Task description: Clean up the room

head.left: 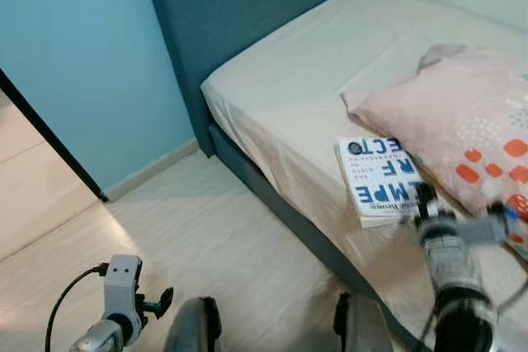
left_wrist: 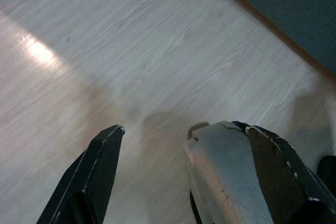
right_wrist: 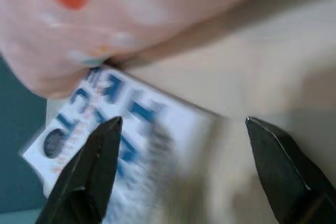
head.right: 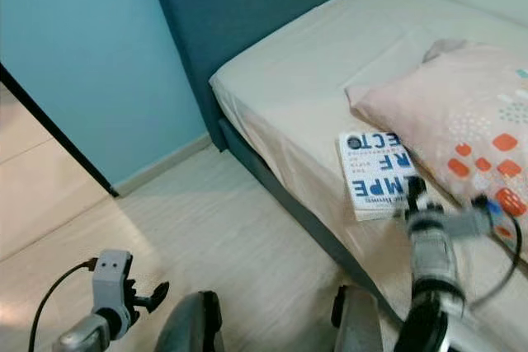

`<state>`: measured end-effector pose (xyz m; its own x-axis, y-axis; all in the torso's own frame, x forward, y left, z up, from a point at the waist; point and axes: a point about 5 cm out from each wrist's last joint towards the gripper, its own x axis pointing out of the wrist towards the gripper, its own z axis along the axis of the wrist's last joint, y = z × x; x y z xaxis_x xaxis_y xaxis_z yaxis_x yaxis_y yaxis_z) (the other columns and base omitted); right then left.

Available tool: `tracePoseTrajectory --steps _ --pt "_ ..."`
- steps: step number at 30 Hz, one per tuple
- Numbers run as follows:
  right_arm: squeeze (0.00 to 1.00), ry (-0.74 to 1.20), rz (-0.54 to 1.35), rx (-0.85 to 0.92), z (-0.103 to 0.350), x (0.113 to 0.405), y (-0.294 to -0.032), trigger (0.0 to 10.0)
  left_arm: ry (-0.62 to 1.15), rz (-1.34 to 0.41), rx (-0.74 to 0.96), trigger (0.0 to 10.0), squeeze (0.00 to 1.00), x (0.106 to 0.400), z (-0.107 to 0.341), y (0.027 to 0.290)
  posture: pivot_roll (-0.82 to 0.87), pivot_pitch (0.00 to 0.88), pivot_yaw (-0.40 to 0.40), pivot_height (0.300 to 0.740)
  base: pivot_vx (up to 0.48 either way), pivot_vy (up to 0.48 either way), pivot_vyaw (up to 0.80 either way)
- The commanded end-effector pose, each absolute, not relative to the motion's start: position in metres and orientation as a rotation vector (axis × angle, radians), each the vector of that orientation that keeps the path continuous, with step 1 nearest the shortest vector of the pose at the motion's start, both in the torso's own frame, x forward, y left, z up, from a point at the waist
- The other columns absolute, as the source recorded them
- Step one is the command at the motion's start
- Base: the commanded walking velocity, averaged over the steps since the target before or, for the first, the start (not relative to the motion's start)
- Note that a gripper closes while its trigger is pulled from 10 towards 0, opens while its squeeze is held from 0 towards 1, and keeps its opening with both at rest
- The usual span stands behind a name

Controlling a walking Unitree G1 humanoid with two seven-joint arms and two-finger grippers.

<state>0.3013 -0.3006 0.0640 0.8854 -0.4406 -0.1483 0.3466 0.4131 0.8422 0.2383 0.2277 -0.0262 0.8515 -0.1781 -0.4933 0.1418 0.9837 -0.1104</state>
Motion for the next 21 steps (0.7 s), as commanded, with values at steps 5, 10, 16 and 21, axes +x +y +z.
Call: tracePoseTrajectory --steps 5,10,16,21 --pt "1.0 -0.289 -0.53 1.157 0.066 0.278 -0.302 10.0 0.592 -0.211 -0.063 10.0 0.0 0.234 -0.035 0.218 0.02 0.155 0.109 0.55 0.0 0.0 0.0" --pt "1.0 -0.449 -0.478 1.189 0.087 0.279 -0.318 10.0 0.585 -0.234 -0.056 10.0 0.0 0.241 -0.032 0.21 0.03 0.14 0.106 0.55 0.0 0.0 0.0" --pt "1.0 -0.531 -0.525 1.194 0.106 0.281 -0.352 10.0 0.582 -0.246 -0.048 10.0 0.0 0.24 -0.033 0.21 0.05 0.141 0.099 0.55 0.0 0.0 0.0" --pt "1.0 -0.544 -0.551 1.21 0.113 0.284 -0.366 10.0 0.589 -0.246 -0.044 10.0 0.0 0.233 -0.036 0.213 0.07 0.154 0.095 0.55 0.0 0.0 0.0"
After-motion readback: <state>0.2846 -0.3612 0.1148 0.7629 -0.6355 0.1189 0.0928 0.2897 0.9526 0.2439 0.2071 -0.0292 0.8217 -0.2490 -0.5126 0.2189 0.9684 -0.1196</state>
